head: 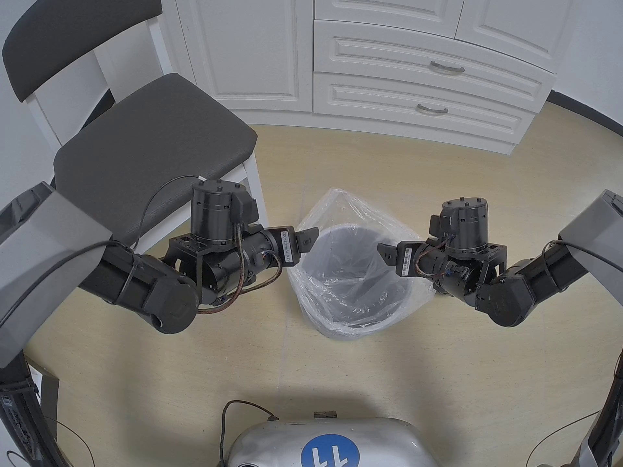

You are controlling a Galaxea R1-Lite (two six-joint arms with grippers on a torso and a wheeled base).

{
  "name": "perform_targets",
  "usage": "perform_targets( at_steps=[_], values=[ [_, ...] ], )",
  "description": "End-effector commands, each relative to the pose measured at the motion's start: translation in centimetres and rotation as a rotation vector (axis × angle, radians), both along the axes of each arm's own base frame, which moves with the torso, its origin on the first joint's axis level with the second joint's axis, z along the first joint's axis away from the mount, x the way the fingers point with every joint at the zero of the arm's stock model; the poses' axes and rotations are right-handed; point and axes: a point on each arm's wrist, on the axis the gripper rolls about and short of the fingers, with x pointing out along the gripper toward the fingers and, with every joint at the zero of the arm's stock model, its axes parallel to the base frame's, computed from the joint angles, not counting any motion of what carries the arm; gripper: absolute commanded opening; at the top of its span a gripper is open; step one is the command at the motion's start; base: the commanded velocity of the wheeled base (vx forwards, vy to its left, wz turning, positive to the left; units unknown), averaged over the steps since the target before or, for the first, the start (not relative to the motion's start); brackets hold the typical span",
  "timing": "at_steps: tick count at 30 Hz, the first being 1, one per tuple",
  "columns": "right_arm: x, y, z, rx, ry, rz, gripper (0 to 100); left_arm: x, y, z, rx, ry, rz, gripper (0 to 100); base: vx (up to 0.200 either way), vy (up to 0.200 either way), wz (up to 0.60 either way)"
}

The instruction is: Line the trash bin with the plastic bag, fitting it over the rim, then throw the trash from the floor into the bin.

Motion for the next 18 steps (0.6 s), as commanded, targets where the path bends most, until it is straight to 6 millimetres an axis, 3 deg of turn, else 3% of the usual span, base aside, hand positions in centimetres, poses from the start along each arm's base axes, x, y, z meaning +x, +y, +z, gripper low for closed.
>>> perform_targets(
  at_steps=[1,7,9,13,18],
  values=[
    [-0.4,-0.1,-1.4,-0.058,0.034,0.015,100,-0.4,0.3,-2.0,0.097,0.026,-0.026,100,0.0,0.0,0.0],
    [-1.0,-0.1,-2.2,-0.108,0.056,0.035,100,-0.4,-0.5,-4.6,0.182,0.07,-0.057,100,0.0,0.0,0.0],
    [-1.0,-0.1,-2.2,-0.108,0.056,0.035,100,-0.4,-0.5,-4.6,0.182,0.07,-0.057,100,0.0,0.0,0.0],
    [-1.3,-0.3,-2.5,-0.134,0.063,0.042,100,-0.1,1.0,-7.0,0.398,0.134,-0.003,100,0.0,0.0,0.0],
    [-1.3,-0.4,-2.5,-0.151,0.062,0.045,100,-0.2,2.2,-7.5,0.505,0.153,0.03,100,0.0,0.0,0.0]
  ],
)
